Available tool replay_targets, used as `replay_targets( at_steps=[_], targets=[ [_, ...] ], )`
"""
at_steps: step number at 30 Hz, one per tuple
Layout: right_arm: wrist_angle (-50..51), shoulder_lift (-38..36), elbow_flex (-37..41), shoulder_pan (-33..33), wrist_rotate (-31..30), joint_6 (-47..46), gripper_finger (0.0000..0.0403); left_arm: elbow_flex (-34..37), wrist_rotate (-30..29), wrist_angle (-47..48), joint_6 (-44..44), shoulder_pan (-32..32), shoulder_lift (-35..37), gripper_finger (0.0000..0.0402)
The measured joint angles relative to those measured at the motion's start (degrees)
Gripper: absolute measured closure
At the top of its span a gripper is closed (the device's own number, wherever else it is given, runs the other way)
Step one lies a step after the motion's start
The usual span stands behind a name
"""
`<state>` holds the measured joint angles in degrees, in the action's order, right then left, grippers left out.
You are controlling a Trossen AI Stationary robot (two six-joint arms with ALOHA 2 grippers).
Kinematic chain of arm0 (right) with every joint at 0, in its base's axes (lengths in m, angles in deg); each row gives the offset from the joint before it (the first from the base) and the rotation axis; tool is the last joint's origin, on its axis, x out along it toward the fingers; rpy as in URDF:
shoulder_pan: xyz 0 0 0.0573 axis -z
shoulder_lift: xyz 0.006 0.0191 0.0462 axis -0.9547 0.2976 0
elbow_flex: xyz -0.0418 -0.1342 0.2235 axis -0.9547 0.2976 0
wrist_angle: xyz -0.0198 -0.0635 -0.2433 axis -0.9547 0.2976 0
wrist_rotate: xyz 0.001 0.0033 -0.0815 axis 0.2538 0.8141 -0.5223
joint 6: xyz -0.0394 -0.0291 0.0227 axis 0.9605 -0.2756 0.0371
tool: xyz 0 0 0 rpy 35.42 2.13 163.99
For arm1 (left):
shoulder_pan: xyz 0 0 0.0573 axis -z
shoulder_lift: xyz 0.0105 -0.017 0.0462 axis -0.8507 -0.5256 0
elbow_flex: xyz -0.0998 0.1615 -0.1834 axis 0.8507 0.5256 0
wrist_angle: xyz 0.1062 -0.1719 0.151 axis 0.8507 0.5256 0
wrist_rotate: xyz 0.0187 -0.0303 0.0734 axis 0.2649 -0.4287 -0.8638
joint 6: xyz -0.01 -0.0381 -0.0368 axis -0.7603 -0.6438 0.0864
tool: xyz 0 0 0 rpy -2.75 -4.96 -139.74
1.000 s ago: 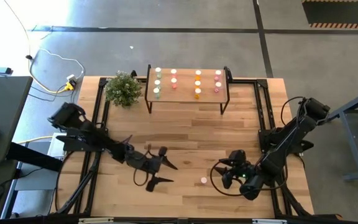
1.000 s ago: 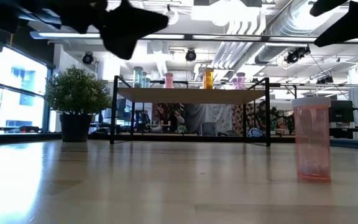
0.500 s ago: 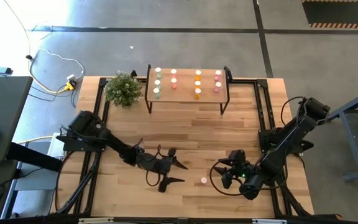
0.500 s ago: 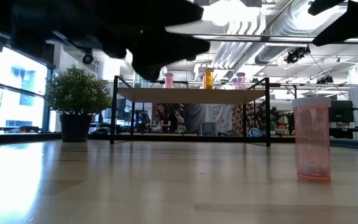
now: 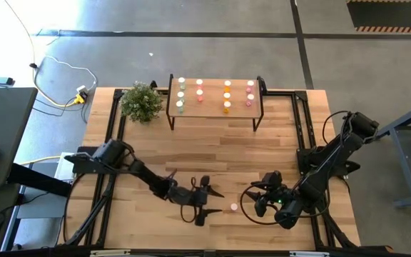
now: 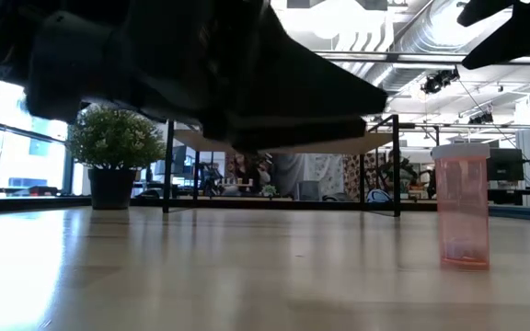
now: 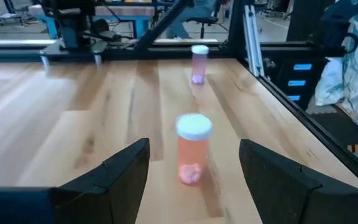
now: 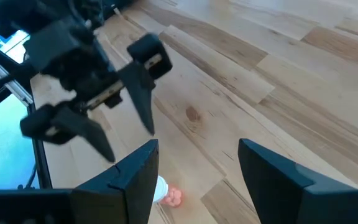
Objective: Pick and place medicine bottles onto shelf by color
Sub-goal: Put the pink pill bottle on the shelf aligned with the other pink pill bottles
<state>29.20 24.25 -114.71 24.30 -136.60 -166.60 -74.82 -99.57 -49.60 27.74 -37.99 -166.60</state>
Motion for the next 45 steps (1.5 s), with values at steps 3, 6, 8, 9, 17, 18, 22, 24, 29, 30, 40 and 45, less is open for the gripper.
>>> replay_targets(
  at_steps=[3,6,8,9,17,18,22,24,29,30,40,45],
  targets=[
    [-0.02,0.0,0.0,0.0,-0.01,0.0,0.0192,-2.08,-1.8,-0.03,-0.01,0.9,-2.24,0.0163],
    [0.0,0.0,0.0,0.0,-0.01,0.0,0.0192,-3.98,-2.84,0.06,0.0,1.54,-4.21,0.0163],
    [0.0,0.0,0.0,0.0,-0.01,0.0,0.0192,-5.5,-2.91,0.0,-0.04,1.61,-5.4,0.0163],
    [-0.02,0.0,0.0,0.0,-0.01,0.0,0.0192,-6.14,-2.92,0.01,-0.38,1.61,-5.86,0.0163],
    [-0.48,0.0,0.0,0.0,-0.01,-0.43,0.0192,-10.07,-4.81,0.49,-2.83,1.13,-9.57,0.0163],
    [-0.48,0.0,0.0,0.0,-0.01,-0.43,0.0192,-10.46,-4.75,0.49,-2.98,1.1,-9.93,0.0163],
    [-0.55,0.0,0.0,0.0,-0.01,-0.42,0.0192,-11.87,-5.36,2.18,-3.05,0.5,-10.12,0.0163],
    [-0.61,0.0,0.0,0.0,-0.03,-0.42,0.0192,-12.92,-5.14,4.45,-3.05,0.01,-10.12,0.0163],
    [-0.6,0.0,0.0,0.0,-0.01,-0.41,0.0192,-15.33,-2.82,9.03,-3.35,-1.08,-10.12,0.0163],
    [-0.61,0.0,0.0,0.0,-0.03,-0.4,0.0192,-15.49,-2.82,9.13,-3.4,-1.25,-10.12,0.0163],
    [-0.61,0.0,0.0,0.0,-0.04,0.0,0.0192,-15.97,-1.75,10.13,-4.99,-2.01,-10.12,0.017],
    [-0.61,0.0,0.0,0.0,-0.03,0.0,0.0192,-15.96,-1.49,10.35,-4.56,-1.97,-10.12,0.0218]
  ],
)
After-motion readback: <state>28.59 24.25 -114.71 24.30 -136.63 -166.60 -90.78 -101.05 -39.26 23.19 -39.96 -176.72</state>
